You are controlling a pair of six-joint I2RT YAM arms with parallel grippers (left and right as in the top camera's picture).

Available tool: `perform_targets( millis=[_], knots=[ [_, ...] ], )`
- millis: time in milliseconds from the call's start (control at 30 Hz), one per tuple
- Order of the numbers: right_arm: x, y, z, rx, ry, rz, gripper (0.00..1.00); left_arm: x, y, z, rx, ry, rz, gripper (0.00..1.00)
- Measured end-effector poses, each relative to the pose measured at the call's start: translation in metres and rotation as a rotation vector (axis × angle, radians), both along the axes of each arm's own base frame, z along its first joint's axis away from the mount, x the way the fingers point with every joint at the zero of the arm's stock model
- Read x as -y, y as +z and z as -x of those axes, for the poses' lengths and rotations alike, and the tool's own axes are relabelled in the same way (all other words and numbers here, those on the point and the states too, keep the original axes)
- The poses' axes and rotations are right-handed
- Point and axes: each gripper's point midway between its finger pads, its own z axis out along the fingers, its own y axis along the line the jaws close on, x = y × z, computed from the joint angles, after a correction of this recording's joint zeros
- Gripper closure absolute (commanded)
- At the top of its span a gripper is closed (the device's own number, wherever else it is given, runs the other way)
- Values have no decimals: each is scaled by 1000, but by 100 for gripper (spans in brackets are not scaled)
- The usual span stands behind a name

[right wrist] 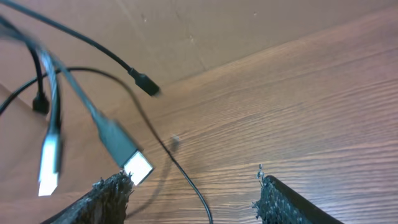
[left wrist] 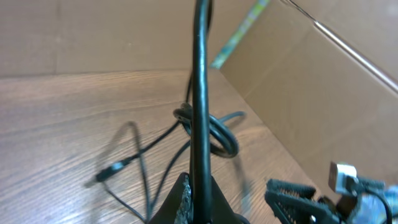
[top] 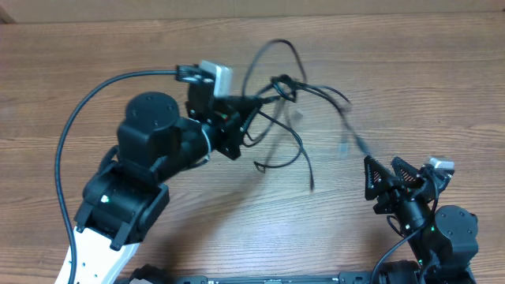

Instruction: Untangle cables

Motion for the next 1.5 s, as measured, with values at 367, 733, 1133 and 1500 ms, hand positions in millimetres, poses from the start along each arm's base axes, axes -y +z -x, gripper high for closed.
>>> perform_targets(
  millis=[367,733,1133,1500],
  knots=[
    [-35,35,5,120,199,-106,25,-3,0,-2,-99,47,87,96],
    [-58,62,16,169,337,-251,25,24,0,-9,-141,-74,157,96],
    [-66,76,23,115,372,-466,24,69,0,-8,-104,-387,224,96],
    [-67,78,23,96,370,-524,22,82,-1,18,-84,-560,217,96]
  ],
)
